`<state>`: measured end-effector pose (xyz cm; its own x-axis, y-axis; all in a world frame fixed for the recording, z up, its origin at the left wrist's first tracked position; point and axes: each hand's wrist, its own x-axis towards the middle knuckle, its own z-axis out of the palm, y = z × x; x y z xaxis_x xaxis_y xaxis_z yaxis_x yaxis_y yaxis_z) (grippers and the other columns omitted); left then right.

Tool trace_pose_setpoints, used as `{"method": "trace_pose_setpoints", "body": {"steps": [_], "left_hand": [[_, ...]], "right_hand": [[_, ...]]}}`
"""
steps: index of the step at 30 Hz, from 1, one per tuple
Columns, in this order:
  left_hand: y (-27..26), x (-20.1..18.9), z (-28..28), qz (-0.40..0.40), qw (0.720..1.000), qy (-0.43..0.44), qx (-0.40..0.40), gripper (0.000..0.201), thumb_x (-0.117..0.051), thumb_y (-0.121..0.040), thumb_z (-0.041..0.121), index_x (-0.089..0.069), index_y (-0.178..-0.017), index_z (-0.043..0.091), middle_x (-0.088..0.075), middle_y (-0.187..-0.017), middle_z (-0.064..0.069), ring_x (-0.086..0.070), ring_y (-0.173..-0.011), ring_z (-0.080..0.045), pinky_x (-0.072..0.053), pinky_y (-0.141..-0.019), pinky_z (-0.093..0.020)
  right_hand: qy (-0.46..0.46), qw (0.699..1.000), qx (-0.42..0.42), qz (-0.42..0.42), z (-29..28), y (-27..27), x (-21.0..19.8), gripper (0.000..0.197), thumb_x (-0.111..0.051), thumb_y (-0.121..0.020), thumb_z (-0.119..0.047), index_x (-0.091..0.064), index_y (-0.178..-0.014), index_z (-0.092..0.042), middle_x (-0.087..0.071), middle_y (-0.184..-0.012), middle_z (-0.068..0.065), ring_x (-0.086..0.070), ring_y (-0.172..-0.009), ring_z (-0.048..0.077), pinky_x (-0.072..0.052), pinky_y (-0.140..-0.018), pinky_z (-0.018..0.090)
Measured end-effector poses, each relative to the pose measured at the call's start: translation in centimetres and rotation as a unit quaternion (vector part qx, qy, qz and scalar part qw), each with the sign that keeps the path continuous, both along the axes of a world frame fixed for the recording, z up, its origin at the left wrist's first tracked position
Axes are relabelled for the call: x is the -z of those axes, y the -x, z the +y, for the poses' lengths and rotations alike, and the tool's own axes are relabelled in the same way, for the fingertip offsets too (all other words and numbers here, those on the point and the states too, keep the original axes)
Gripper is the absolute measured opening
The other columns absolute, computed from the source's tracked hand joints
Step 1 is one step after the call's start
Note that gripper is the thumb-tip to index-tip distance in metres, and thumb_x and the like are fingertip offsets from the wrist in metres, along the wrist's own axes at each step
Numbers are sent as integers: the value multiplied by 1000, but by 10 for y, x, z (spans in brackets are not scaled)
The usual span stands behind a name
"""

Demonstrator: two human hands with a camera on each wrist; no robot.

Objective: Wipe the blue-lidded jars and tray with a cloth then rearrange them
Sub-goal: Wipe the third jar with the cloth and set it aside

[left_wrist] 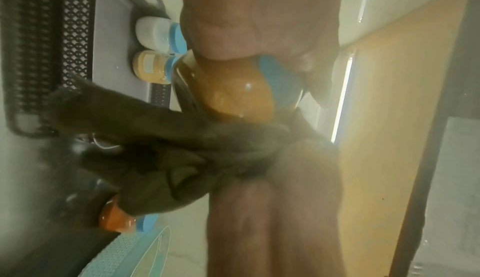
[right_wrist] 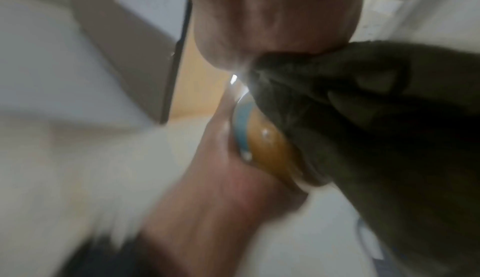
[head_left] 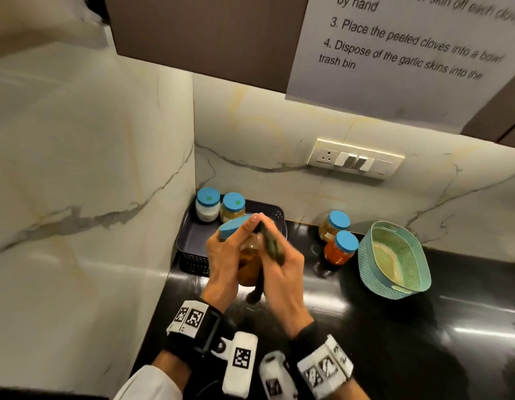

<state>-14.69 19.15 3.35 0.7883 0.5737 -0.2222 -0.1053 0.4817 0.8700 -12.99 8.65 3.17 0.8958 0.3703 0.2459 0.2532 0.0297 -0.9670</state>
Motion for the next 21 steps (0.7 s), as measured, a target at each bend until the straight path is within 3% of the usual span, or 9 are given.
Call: {"method": "trace_pose_setpoints", "body": {"steps": [2,4,7,11,13,15,17,19,21], "left_hand": [[3,-7,-4,-11,1000,-15,2,64,-89,-54,51,-79,-105,13,-83,-99,-6,-78,-100,-29,-63,-93,-44],[2,-15,-4,-24,999,-34,13,66,-89,-50,52,-78,-105,18,-83,-98,0,-79,-97,-21,-63,-89,-37],[-2,-19,5,-31,999,-29,5,71,-98,-52,49,-78,-109,12,-82,-103,-6,-77,-105,-32,-62,-94,-45],[-3,-15,13,-17,999,25,-17,67,-96,-61,48,-79,-110,6,-80,-108,-18,-75,-107,-44,-59,-99,-59],[-1,-17,10,-10,999,28,-18,60,-98,-62,43,-79,-108,9,-81,-104,-13,-77,-104,-39,-62,-96,-54],[-1,-22,2,-11,1000,-1,-15,54,-93,-59,44,-78,-102,16,-83,-95,-1,-79,-96,-26,-65,-88,-43],[-3,-29,-4,-21,999,-41,-10,48,-90,-57,47,-75,-97,24,-81,-87,10,-79,-87,-11,-63,-78,-28],[-8,-34,-1,-14,998,-52,-28,45,-91,-59,47,-75,-94,25,-81,-86,11,-79,-87,-13,-63,-76,-28],[-12,-34,5,2,998,-27,-53,40,-96,-65,42,-78,-93,19,-82,-90,0,-79,-93,-27,-65,-85,-44]], "right_hand": [[-10,989,22,146,4,-23,-23,25,-60,-106,-29,-76,-117,-14,-78,-116,7,-73,-114,30,-55,-106,56],[-16,975,8,221,4,-33,-40,24,-59,-106,-29,-78,-106,-14,-80,-107,10,-75,-108,32,-54,-106,56],[-31,987,1,160,7,-17,-44,29,-55,-108,-31,-73,-122,-14,-79,-116,5,-74,-113,23,-56,-106,51],[-22,1000,-15,-14,7,15,-9,46,-54,-108,-23,-51,-154,-22,-56,-155,-3,-48,-148,15,-42,-120,38],[-22,1000,-21,9,7,3,-12,40,-55,-108,-20,-57,-148,-18,-61,-150,1,-53,-144,20,-47,-116,38],[-17,989,0,146,9,-21,-32,25,-56,-108,-24,-73,-126,-16,-77,-122,6,-69,-123,31,-60,-98,36],[0,977,11,211,7,-38,-46,24,-57,-106,-31,-77,-111,-16,-81,-106,6,-74,-110,31,-62,-84,33],[11,985,7,171,8,-31,-49,28,-54,-108,-35,-74,-119,-18,-80,-109,3,-75,-107,24,-62,-81,27],[6,994,-6,107,8,-11,-36,35,-52,-109,-31,-62,-142,-22,-74,-126,-2,-71,-117,14,-61,-90,28]]}}
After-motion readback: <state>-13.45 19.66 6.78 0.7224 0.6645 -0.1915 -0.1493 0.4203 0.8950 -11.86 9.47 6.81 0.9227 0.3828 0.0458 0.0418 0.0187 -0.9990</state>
